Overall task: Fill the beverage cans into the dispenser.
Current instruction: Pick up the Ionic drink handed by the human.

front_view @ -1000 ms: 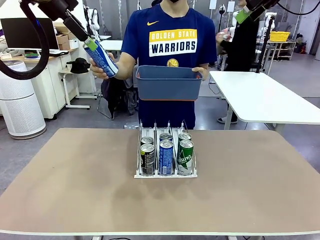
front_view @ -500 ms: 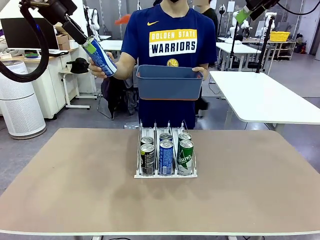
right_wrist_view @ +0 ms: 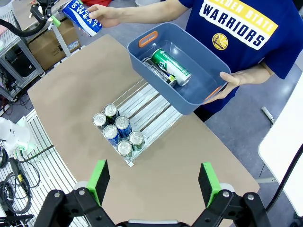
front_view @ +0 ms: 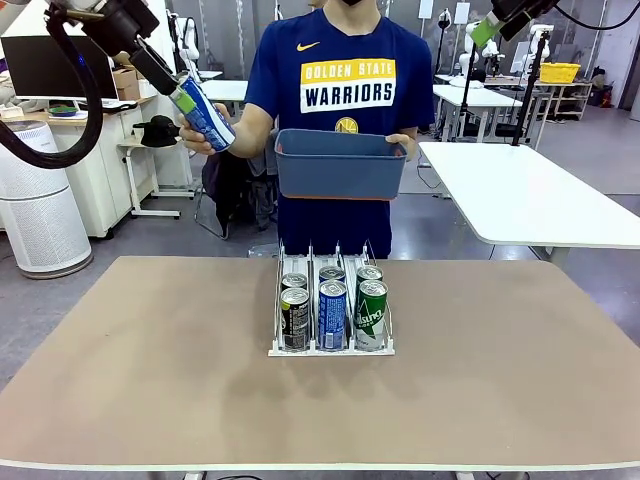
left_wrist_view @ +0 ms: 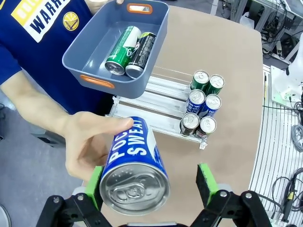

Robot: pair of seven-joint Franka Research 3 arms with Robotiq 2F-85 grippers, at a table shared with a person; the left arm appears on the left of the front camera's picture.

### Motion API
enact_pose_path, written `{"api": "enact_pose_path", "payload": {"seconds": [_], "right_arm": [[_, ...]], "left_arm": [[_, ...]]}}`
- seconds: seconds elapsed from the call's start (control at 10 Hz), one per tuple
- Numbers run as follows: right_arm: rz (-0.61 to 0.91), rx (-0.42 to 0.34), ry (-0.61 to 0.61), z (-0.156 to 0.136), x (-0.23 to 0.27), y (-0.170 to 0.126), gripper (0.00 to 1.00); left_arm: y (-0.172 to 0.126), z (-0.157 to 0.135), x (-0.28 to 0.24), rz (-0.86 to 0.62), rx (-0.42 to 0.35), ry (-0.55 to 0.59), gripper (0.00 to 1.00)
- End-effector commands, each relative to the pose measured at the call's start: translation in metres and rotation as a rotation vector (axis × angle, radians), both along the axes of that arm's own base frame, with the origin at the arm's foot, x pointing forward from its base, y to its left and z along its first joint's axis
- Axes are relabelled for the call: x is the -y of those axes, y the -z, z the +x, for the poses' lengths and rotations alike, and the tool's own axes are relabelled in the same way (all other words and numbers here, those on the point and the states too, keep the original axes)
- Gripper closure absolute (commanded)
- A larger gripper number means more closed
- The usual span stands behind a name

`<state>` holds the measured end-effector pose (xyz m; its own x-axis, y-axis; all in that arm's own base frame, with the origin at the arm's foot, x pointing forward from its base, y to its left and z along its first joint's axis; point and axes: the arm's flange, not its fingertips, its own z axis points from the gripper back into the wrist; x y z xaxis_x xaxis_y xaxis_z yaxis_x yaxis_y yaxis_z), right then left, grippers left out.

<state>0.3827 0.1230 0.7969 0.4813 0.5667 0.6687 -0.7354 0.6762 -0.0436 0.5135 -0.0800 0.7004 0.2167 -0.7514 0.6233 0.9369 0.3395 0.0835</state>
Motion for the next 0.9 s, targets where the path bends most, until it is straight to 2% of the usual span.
{"api": "enact_pose_path", "payload": {"seconds": [0.0,0.5,0.6,0.7,0.8], "right_arm": [[0.022,-0.008,-0.002,0.0000,-0.0007,0.0005,0.00],[0.022,-0.008,-0.002,0.0000,-0.0007,0.0005,0.00],[0.022,-0.008,-0.002,0.0000,-0.0007,0.0005,0.00],[0.022,-0.008,-0.002,0.0000,-0.0007,0.0005,0.00],[0.022,-0.008,-0.002,0.0000,-0.0007,0.0005,0.00]], "left_arm": [[-0.0012,-0.0011,0.0005,-0.001,0.002,0.001,0.00],[-0.0012,-0.0011,0.0005,-0.001,0.002,0.001,0.00],[0.0001,-0.0001,0.0024,0.002,0.000,0.002,0.53],[-0.0001,-0.0019,0.0018,0.004,0.000,-0.013,0.60],[-0.0006,-0.0013,0.0037,0.002,0.006,-0.017,1.00]]}}
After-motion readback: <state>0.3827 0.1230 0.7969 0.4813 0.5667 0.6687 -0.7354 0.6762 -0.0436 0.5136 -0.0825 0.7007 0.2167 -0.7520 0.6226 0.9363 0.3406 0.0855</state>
